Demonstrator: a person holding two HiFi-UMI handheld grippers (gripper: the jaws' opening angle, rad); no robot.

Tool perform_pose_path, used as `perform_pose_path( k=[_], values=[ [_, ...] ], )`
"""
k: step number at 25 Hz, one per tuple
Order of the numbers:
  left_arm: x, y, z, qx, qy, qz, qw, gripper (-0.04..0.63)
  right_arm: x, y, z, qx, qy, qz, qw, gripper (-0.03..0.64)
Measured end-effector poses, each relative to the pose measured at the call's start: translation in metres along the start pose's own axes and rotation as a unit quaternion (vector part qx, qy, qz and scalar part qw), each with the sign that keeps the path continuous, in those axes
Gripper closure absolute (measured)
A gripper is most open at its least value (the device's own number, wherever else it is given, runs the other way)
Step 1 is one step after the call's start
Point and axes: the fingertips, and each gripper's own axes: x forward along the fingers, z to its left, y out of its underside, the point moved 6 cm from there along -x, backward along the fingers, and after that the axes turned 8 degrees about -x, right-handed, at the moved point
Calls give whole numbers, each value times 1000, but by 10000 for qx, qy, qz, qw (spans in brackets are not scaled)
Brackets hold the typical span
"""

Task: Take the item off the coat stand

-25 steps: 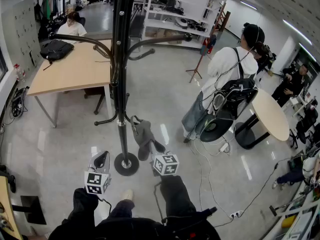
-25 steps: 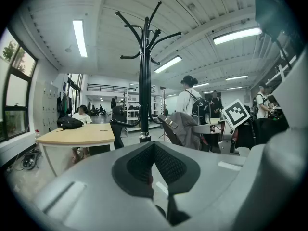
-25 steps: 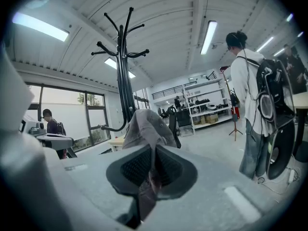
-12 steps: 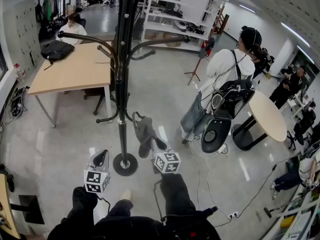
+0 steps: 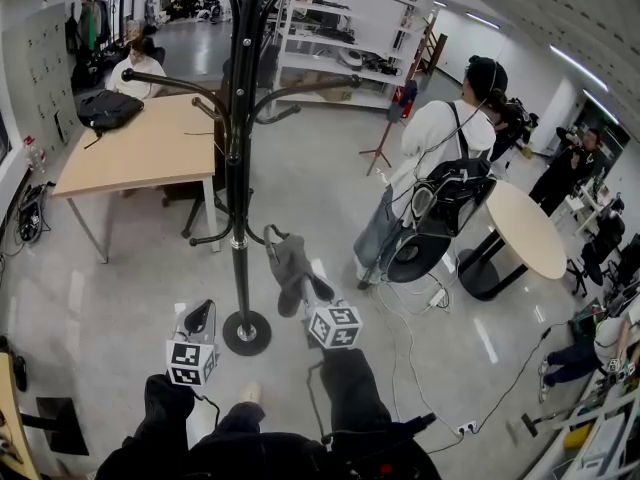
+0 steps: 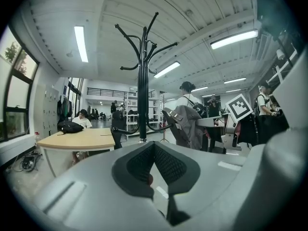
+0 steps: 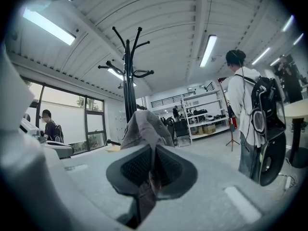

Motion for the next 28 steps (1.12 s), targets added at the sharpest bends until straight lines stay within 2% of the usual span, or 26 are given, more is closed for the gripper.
perform_pose_path(
  k=[15,28],
  values=[
    [-20,-6,-25,82,115,-79,9999,592,-52,-11,0,-53,170,-202,9996,597],
    [-42,-18,-46,92,139,-246,9996,592,-96,-20,15,-46,134,-382,9992,598]
  ],
)
